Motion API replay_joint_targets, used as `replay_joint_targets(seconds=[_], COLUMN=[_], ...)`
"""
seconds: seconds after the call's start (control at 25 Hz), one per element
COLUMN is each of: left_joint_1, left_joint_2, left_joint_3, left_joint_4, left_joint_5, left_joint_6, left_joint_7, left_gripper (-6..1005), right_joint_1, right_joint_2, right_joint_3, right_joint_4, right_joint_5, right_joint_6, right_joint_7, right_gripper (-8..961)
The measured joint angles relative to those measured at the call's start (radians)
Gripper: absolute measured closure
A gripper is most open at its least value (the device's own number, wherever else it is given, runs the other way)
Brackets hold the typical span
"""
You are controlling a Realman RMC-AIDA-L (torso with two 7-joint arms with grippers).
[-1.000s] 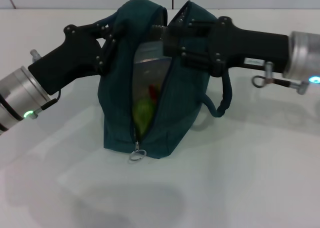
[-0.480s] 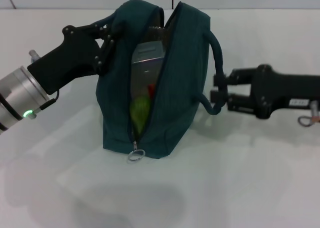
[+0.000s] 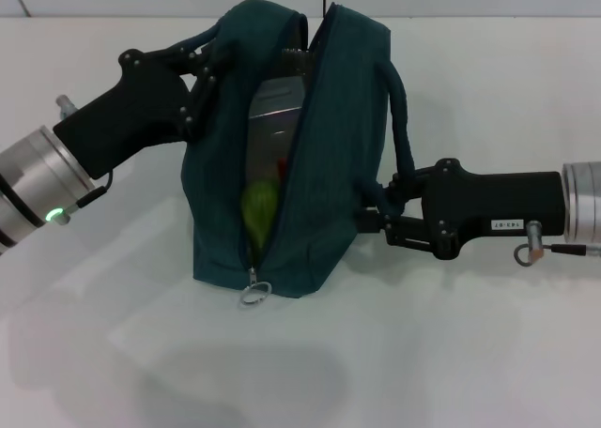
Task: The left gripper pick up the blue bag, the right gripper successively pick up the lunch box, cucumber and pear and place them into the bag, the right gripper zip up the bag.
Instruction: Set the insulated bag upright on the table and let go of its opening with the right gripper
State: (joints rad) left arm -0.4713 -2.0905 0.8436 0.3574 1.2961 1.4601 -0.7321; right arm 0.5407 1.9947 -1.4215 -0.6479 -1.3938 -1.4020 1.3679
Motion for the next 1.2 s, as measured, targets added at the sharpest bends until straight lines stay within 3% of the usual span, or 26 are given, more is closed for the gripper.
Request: replay_joint_targets(seconds=[0.4, 0.84, 1.04, 1.2], left_joint_1=[0.024, 0.053, 0.068, 0.087], left_joint_2=[0.000, 0.000, 0.002, 0.026], left_joint_3=[0.005, 0.001, 0.001, 0.006], left_joint_4=[-0.029, -0.081, -0.096, -0.066], left_joint_5=[-0.052, -0.070, -0.134, -0.110], left_joint_6=[0.043, 0.099, 0.150, 0.192], left_joint_7=[-0.032, -0.038, -0.116, -0.256], left_gripper=[955, 916, 644, 465], right_joint_1=[-0.056, -0.082, -0.082, -0.084], right_joint_2=[0.019, 0.020, 0.022, 0.022], right_joint_3=[0.080, 0.084, 0.084, 0.084], right_joint_4=[-0.007, 0.001, 0.001, 0.001], right_joint_5=[0.013, 0.100, 0.112, 0.139], right_joint_6=[-0.014, -0.079, -0.090, -0.114], right_joint_7=[-0.075, -0.175, -0.190, -0.225], right_gripper=[880, 884, 885, 884])
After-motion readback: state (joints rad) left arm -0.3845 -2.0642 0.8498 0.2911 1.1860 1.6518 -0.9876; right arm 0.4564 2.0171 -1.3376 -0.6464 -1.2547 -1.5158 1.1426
